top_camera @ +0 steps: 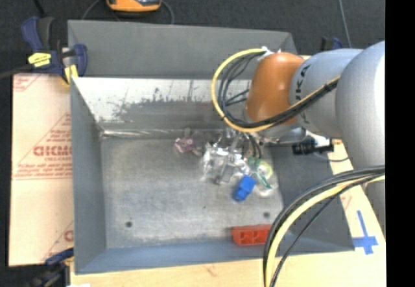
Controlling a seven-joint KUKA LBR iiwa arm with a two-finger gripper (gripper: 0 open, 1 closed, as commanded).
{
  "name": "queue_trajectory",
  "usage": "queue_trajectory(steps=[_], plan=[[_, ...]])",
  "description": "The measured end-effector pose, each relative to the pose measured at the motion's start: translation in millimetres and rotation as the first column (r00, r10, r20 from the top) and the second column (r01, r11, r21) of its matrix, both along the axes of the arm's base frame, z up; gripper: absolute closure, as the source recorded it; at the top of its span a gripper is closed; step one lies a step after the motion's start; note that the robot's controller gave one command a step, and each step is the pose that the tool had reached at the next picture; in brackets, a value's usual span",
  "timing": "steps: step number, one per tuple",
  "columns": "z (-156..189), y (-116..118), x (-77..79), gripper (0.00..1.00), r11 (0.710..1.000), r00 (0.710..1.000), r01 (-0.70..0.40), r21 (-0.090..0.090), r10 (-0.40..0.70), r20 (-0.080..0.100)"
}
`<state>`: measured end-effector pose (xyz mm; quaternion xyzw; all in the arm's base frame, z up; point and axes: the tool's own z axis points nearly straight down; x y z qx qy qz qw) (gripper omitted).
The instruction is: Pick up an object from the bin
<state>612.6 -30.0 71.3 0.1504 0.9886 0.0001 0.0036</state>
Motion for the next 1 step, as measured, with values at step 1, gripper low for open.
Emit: queue_trajectory(steps=[1], plan=[[2.6,0.3,1.0,1.0,1.0,1.0,-0.002,0.001,0.002,0.0]])
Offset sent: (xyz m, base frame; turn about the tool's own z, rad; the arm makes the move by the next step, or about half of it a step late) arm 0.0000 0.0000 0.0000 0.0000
